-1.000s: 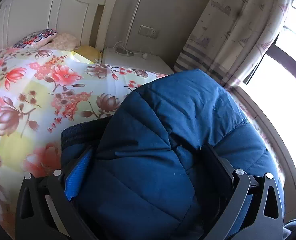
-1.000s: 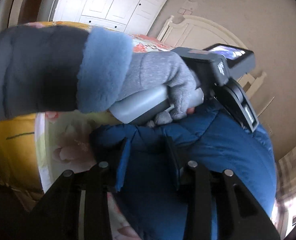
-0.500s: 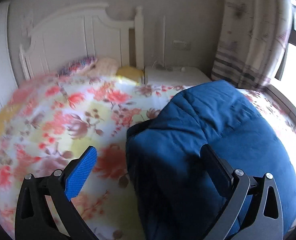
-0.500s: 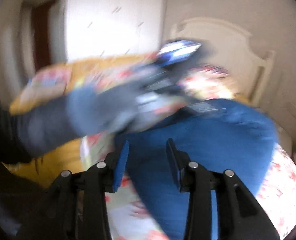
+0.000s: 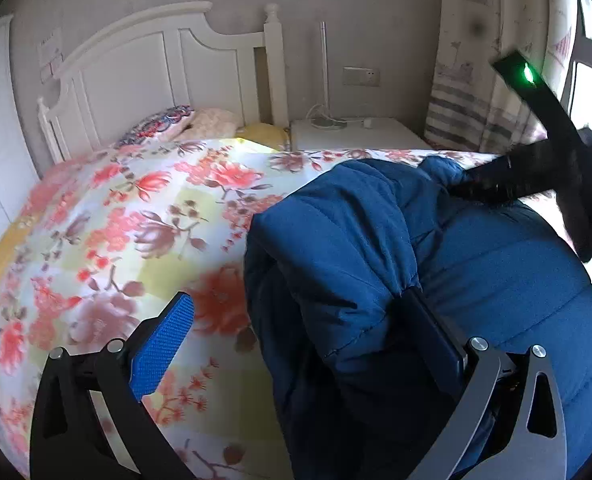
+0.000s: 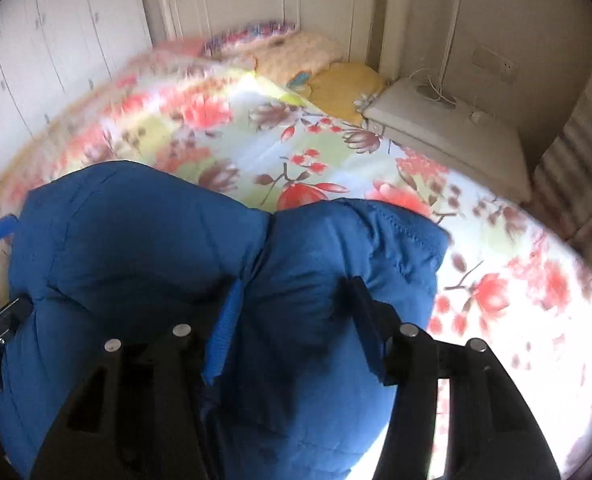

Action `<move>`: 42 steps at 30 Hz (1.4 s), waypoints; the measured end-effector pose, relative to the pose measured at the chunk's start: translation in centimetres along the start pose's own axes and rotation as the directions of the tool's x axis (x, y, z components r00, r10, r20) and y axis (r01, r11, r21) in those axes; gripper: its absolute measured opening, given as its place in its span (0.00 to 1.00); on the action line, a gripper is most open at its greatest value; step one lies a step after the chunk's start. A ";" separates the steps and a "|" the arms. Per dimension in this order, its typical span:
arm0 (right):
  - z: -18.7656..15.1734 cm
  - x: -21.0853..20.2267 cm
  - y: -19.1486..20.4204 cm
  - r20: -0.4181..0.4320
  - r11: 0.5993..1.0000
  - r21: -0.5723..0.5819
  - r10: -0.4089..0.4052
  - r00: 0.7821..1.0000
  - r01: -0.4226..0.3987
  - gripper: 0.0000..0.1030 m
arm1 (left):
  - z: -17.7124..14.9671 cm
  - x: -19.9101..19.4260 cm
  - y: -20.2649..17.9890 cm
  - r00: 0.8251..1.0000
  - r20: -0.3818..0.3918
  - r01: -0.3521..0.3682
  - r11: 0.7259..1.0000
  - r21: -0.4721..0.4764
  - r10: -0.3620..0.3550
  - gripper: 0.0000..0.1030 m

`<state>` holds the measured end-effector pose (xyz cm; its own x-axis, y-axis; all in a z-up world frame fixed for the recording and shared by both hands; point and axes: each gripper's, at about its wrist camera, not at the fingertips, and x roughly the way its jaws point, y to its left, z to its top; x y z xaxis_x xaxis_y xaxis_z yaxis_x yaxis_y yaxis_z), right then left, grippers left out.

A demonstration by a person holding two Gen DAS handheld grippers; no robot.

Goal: Fold large clothes

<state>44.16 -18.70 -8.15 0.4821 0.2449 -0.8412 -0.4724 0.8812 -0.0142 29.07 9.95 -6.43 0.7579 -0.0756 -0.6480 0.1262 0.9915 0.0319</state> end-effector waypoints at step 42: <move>3.9 2.9 17.3 -0.096 0.942 -0.336 -0.014 0.995 -0.019 0.67 | -5.2 0.0 4.8 0.977 -0.140 0.112 0.948 -0.299 -0.160 0.96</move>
<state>40.23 -1.19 -8.73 0.4161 0.1924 -0.8887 -0.7015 0.6898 -0.1792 26.35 15.25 -10.21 0.6310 -0.2175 -0.7446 0.0133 0.9628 -0.2699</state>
